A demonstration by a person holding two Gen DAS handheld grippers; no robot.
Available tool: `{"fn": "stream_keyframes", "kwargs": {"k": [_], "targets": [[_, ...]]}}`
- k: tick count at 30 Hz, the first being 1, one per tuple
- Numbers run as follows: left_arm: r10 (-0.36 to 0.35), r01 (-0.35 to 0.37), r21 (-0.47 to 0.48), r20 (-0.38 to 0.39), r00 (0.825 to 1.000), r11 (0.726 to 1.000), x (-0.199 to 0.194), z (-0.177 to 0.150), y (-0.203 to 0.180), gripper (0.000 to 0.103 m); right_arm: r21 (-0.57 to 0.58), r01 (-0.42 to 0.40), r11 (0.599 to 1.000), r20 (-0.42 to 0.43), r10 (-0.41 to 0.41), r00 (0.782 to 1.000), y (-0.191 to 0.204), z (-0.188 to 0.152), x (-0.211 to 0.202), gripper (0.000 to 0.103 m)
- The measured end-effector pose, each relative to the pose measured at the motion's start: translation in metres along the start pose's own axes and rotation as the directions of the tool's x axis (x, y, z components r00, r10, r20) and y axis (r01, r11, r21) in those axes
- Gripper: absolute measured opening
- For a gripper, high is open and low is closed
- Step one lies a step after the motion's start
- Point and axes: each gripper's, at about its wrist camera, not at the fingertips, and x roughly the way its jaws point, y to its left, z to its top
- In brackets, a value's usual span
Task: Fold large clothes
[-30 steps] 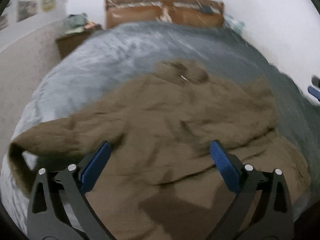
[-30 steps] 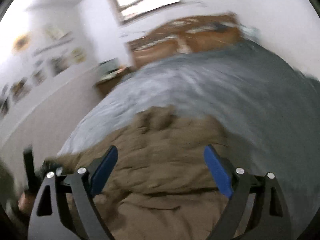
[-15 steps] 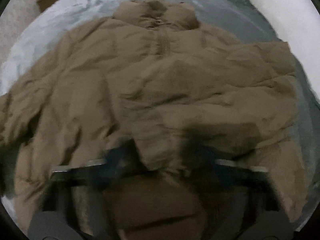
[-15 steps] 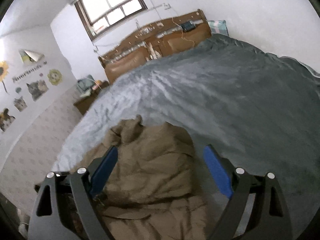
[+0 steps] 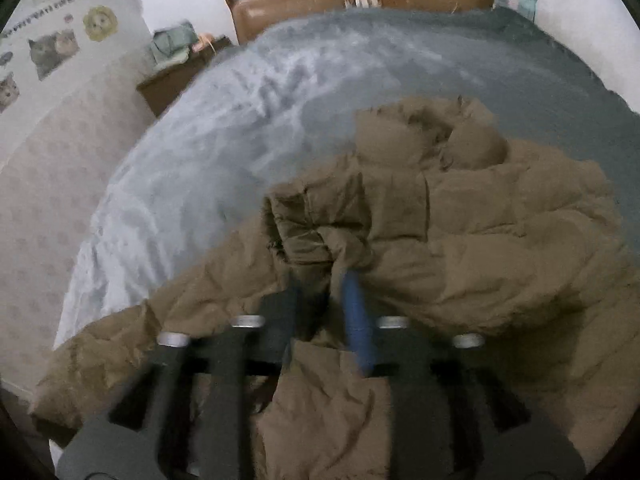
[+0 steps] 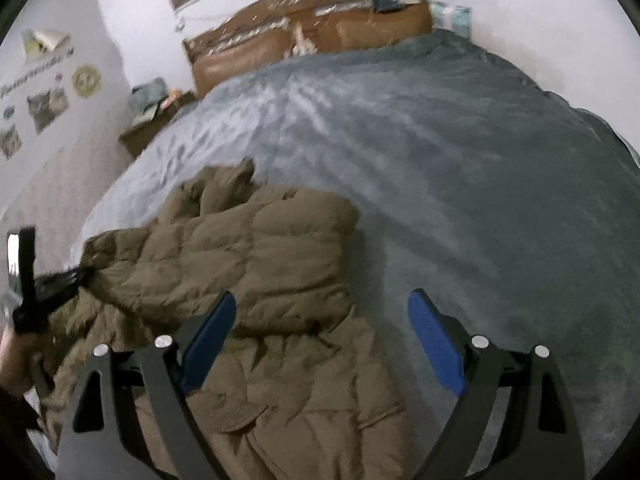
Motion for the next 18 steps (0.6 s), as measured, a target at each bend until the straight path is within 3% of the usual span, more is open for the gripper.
{"fn": "stream_keyframes", "kwargs": {"k": [1,3,6,9,13,18], "targets": [[0.0,0.001,0.01,-0.015,1.0,1.0,0.006,-0.003,0.001,0.079,-0.02,0.0,1.0,-0.006,0.0,1.0,0.005,-0.001,0.002,0.088],[0.018,-0.018,0.022,-0.005,1.0,1.0,0.006,-0.008,0.005,0.08,-0.054,-0.001,0.999,-0.008,0.001,1.0,0.014,-0.004,0.001,0.088],[-0.007,0.007,-0.034,0.019,1.0,0.999,-0.007,-0.023,0.029,0.092,-0.081,-0.004,0.997,0.006,0.005,1.0,0.022,-0.003,-0.004,0.088],[-0.04,0.044,-0.122,0.036,0.999,0.992,-0.026,-0.054,0.061,0.094,-0.093,-0.004,0.996,0.04,0.008,0.999,0.029,-0.002,-0.011,0.088],[-0.008,0.016,-0.159,0.048,0.999,0.987,-0.053,-0.094,0.092,0.094,-0.122,-0.008,0.992,0.071,0.016,0.997,0.038,-0.004,-0.023,0.088],[-0.006,0.014,-0.301,0.028,1.0,0.954,-0.093,-0.139,0.152,0.095,-0.126,0.002,0.992,0.092,0.01,0.996,0.04,-0.01,-0.039,0.088]]}}
